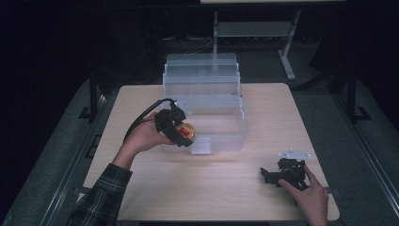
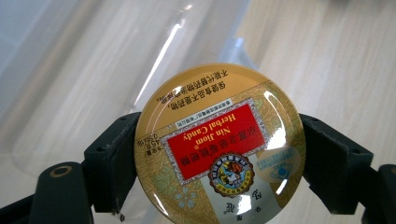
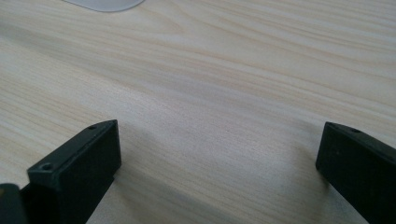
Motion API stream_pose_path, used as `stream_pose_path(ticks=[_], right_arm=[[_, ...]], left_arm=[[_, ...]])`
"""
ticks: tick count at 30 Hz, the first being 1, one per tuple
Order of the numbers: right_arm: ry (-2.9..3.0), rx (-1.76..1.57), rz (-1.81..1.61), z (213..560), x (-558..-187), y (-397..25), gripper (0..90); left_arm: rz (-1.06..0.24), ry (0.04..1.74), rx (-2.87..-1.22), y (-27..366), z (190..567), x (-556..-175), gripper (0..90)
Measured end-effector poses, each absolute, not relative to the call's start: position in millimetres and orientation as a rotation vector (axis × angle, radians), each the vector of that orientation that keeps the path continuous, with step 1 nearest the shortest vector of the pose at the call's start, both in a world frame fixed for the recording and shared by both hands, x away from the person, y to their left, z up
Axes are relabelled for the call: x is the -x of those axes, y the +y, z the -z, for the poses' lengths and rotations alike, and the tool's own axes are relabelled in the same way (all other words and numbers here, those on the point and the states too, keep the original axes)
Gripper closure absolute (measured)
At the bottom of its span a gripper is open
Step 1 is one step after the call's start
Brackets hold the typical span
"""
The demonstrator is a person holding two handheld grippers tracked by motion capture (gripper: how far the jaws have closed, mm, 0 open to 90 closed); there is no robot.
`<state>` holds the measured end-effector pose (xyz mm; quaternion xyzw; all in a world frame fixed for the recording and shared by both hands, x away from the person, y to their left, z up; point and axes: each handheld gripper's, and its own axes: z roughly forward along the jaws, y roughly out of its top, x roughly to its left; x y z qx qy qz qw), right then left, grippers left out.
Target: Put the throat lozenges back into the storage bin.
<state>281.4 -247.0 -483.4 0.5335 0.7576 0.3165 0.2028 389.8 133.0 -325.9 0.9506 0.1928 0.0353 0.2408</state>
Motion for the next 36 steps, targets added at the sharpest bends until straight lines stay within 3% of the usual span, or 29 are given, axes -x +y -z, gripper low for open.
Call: stream_pose_path(ticks=[36], right_arm=[[2.115, -1.489, -0.883, 484, -281, -247, 0.0]], left_arm=[[-0.200, 0.735, -2.590, 175, 334, -438, 19.6]])
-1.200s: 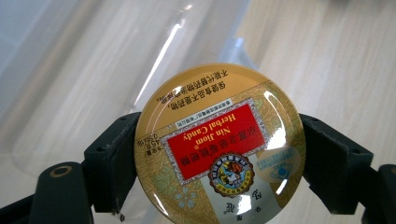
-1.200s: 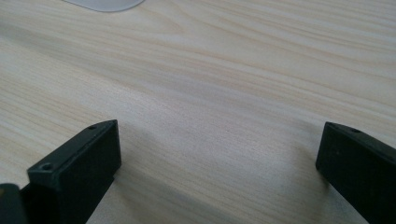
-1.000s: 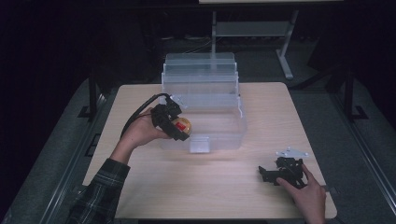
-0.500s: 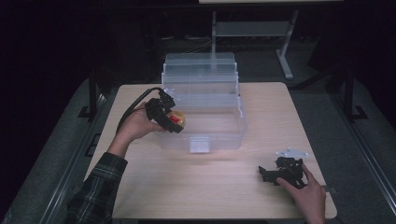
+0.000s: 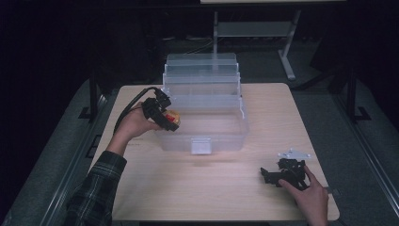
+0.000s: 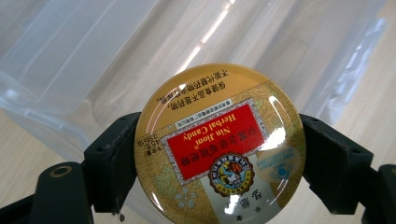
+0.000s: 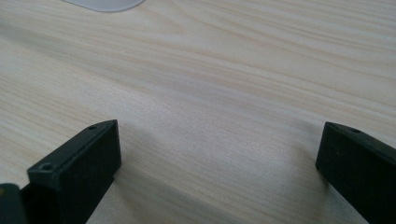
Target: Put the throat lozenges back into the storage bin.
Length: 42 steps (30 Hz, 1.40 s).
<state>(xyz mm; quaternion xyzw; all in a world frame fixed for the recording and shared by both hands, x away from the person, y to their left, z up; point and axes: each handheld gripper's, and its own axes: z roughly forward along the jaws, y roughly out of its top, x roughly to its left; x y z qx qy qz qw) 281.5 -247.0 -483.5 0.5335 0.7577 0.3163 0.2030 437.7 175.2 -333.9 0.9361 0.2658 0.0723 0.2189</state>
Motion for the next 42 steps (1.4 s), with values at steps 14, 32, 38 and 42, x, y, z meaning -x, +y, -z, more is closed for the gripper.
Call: stream_pose_path(ticks=[14, 32, 38, 42], right_arm=[[2.115, -1.489, -0.883, 484, -281, -247, 0.0], [2.115, -1.489, -0.883, 484, -281, -247, 0.0], [2.114, -1.489, -0.883, 484, -282, -247, 0.0], [2.115, -1.489, -0.883, 483, -281, -247, 0.0]], left_arm=[[-0.204, 0.749, -2.628, 180, 342, -443, 19.5], [-0.145, 0.768, -2.629, 182, 356, -446, 19.4], [-0.134, 0.765, -2.617, 182, 356, -446, 19.3], [-0.132, 0.762, -2.620, 182, 356, -445, 18.7]])
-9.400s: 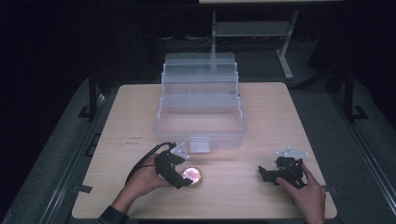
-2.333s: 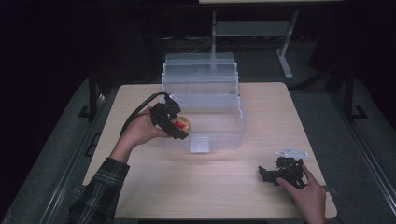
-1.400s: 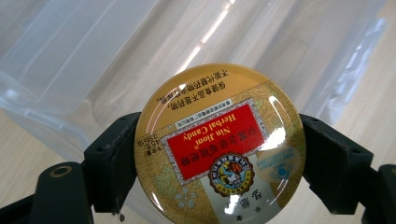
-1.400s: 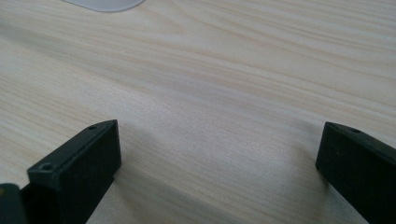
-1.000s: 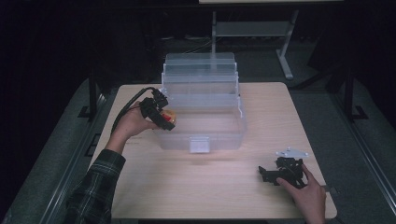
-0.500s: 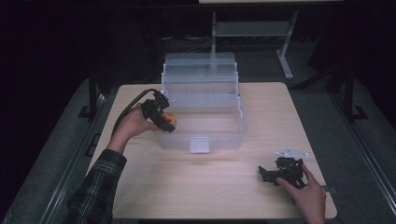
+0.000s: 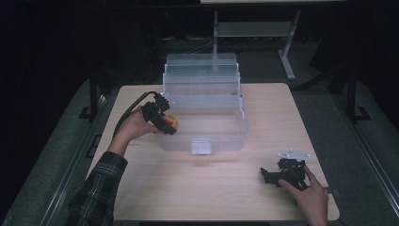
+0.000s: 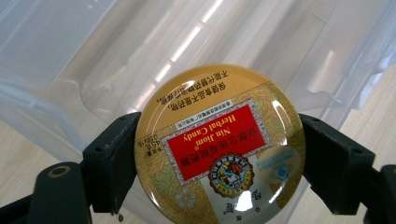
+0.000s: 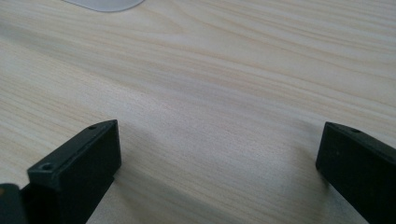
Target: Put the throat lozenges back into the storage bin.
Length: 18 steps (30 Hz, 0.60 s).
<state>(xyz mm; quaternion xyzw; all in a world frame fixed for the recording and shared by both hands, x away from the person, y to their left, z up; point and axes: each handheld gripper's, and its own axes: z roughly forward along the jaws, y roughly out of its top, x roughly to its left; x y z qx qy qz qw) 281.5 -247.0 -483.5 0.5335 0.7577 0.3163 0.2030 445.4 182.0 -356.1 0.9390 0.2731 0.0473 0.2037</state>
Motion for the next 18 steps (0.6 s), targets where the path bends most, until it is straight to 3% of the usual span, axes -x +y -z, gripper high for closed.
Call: stream_pose_path(ticks=[18], right_arm=[[2.114, -1.490, -0.883, 484, -282, -247, 0.0]], left_arm=[[-0.203, 0.749, -2.505, 197, 325, -422, 17.3]])
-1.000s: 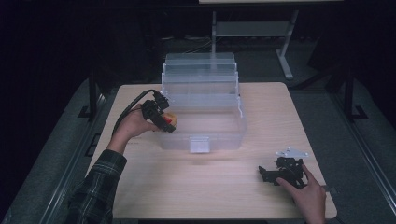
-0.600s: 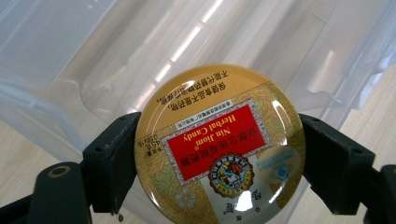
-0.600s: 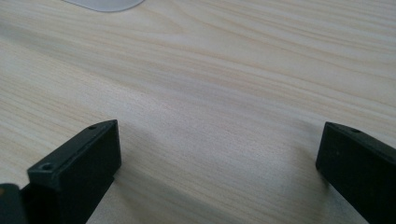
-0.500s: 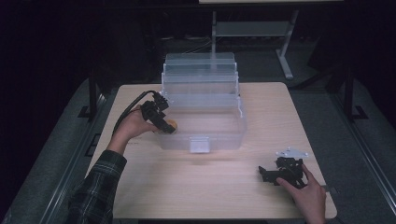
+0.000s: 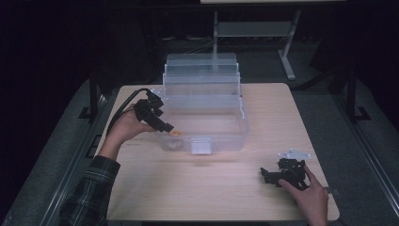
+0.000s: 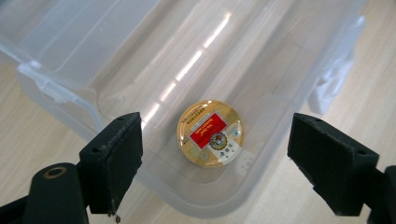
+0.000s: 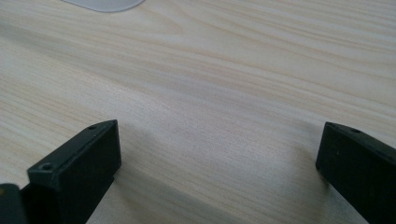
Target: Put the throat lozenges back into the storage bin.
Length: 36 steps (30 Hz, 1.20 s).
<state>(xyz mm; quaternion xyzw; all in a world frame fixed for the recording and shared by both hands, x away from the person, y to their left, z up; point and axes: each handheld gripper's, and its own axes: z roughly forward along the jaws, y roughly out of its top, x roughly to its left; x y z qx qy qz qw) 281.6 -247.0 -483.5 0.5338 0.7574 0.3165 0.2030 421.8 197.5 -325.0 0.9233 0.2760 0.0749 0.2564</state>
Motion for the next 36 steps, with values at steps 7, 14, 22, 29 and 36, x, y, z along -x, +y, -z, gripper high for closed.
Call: stream_pose_path(ticks=[7, 14, 22, 29, 36], right_arm=[[2.114, -1.488, -0.884, 484, -282, -247, 0.0], [2.114, -1.488, -0.884, 484, -282, -247, 0.0], [2.117, -1.482, -0.883, 484, -282, -247, 0.0], [2.114, -1.487, -0.883, 484, -282, -247, 0.0], [2.114, -1.487, -0.883, 484, -282, -247, 0.0]], left_arm=[[-0.240, 0.757, -2.464, 209, 319, -409, 13.8], [-0.285, 0.782, -2.415, 223, 326, -389, 11.8], [-0.327, 0.797, -2.356, 242, 343, -357, 11.9], [-0.371, 0.804, -2.301, 257, 360, -333, 12.5], [-0.408, 0.818, -2.256, 267, 379, -314, 12.7]])
